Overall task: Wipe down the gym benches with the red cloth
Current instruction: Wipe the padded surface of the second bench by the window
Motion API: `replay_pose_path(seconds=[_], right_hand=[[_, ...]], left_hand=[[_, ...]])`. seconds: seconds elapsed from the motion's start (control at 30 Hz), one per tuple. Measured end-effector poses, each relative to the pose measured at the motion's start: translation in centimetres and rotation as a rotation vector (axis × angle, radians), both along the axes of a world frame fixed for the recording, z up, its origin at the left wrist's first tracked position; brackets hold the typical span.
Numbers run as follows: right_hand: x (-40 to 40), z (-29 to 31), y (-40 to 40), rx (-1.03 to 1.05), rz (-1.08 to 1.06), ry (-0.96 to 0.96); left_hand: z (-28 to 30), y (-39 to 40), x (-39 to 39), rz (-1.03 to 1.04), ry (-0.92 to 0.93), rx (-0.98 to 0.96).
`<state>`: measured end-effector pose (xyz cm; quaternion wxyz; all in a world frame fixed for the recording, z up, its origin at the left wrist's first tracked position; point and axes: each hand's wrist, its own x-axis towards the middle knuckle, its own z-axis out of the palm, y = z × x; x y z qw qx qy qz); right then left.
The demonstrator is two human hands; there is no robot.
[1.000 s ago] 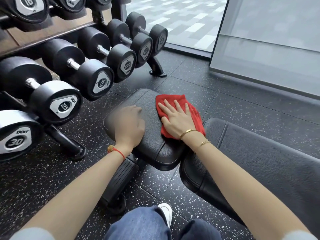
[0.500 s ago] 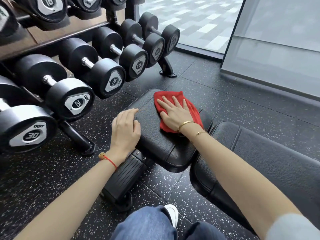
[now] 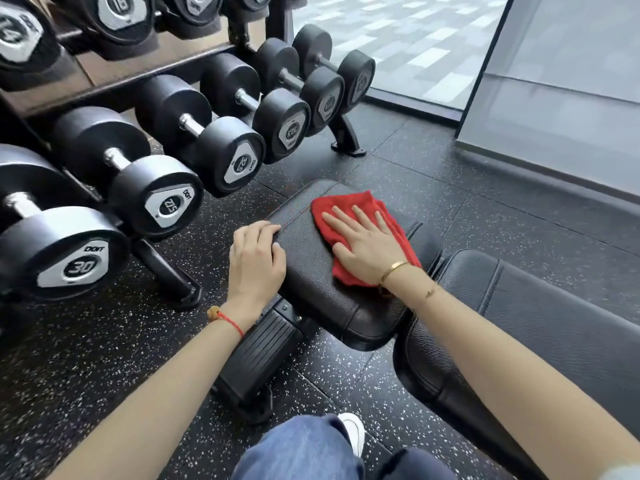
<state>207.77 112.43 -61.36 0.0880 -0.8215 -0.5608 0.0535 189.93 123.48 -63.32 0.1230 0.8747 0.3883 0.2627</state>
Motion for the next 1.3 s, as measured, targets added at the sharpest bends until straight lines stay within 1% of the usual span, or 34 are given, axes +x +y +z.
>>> replay_pose_path(seconds=[0.07,0.13,0.23,0.3,0.4,0.5,0.6,0.73,0.8,0.9,1.0,1.07,1.17,1.3], right_hand=[[1.7,0.5,2.5,-0.019,-0.099,0.032],[2.1,0.6,4.9,-0.026,-0.141,0.056],[0.4,0.4,6.4,-0.024,-0.07,0.042],[-1.3,0.4,5.6,-0.018,0.006,0.025],[-3.5,0.4,1.9,0.0,0.087,-0.002],[-4.2,-0.2,-3.3,0.029,0.098,-0.029],[-1.5,-0.2,-5.7,0.011,-0.013,-0.021],[2.4,0.5,-2.4,-0.023,-0.244,0.016],[2.9,0.8,-0.7,-0.031,-0.295,0.027],[1.1,0.8,-1.1,-0.033,-0.24,0.014],[-1.9,0.4,-5.0,-0.003,-0.077,-0.015],[-2.9,0.1,-7.9,0.002,-0.014,-0.034],[-1.9,0.0,-8.8,-0.006,-0.046,-0.029],[1.2,0.5,-4.0,-0.02,-0.157,0.024]], left_hand=[[-0.3,-0.1,0.1,0.02,0.016,0.022],[-0.5,-0.2,0.1,0.028,0.02,0.041],[-0.6,-0.1,0.1,0.036,0.024,0.059],[-0.8,-0.1,0.1,0.045,0.036,0.068],[-0.9,-0.1,0.1,0.042,0.046,0.09],[-0.9,0.1,0.2,0.038,0.04,0.095],[-0.7,0.2,0.5,0.039,0.021,0.087],[-0.3,-0.2,1.9,-0.022,0.017,0.08],[0.0,-0.5,3.1,-0.051,0.016,0.059],[0.1,-0.9,4.7,-0.065,0.017,0.015],[-0.1,-1.2,5.3,-0.033,0.021,0.013],[-0.2,-1.3,5.4,-0.023,0.016,0.02],[-0.4,-1.4,5.4,-0.011,0.022,0.042],[-0.4,-1.7,5.6,0.014,0.016,0.053]])
